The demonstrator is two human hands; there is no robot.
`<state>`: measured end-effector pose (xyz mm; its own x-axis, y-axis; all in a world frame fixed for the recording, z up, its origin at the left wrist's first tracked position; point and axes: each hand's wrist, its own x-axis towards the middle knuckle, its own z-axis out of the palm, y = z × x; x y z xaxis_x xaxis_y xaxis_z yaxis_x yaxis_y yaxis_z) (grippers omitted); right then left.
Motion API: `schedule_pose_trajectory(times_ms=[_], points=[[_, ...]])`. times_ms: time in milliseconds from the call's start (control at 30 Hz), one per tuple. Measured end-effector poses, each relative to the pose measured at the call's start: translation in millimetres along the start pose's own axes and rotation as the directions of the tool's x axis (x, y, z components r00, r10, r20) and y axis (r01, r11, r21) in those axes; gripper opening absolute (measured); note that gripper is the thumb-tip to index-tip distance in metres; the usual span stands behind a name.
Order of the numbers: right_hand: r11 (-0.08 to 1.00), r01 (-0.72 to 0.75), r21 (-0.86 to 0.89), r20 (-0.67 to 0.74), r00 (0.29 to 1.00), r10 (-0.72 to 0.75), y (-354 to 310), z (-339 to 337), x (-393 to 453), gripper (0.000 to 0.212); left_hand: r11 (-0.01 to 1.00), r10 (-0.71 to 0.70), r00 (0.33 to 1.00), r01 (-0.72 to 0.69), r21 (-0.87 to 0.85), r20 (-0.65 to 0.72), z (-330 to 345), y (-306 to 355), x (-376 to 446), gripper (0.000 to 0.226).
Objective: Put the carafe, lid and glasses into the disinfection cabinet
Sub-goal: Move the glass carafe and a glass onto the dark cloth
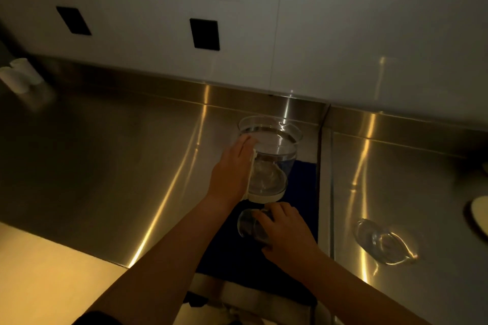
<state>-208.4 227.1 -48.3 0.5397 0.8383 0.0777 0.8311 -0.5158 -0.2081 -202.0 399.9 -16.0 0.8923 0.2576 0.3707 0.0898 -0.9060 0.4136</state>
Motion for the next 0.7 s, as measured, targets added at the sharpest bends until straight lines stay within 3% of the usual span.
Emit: schedule_pose_trajectory(times_ms=[167,300,400,700], points=[[1.000,-0.020,0.010,-0.016,1.000,0.020,-12,23,3,0.074,0.988,0.155,0.986,-0.154,-0.012,0.058,1,-31,-9,0.049],[0.995,-0.099,-0.005,0.013,0.995,0.099,-23,30,-2,0.076,0.991,0.114,0.991,-0.108,-0.084,0.070,1,-55,-13,0.043],[0.985,-0.172,0.012,0.058,0.984,0.171,-23,36,-6,0.075,0.971,0.223,0.972,-0.214,-0.107,0.075,-2,-64,-17,0.056],[0.967,-0.240,-0.086,0.063,0.967,0.246,-16,51,-11,0.080,0.956,0.248,0.962,-0.224,-0.190,0.116,6,-83,-37,0.080]])
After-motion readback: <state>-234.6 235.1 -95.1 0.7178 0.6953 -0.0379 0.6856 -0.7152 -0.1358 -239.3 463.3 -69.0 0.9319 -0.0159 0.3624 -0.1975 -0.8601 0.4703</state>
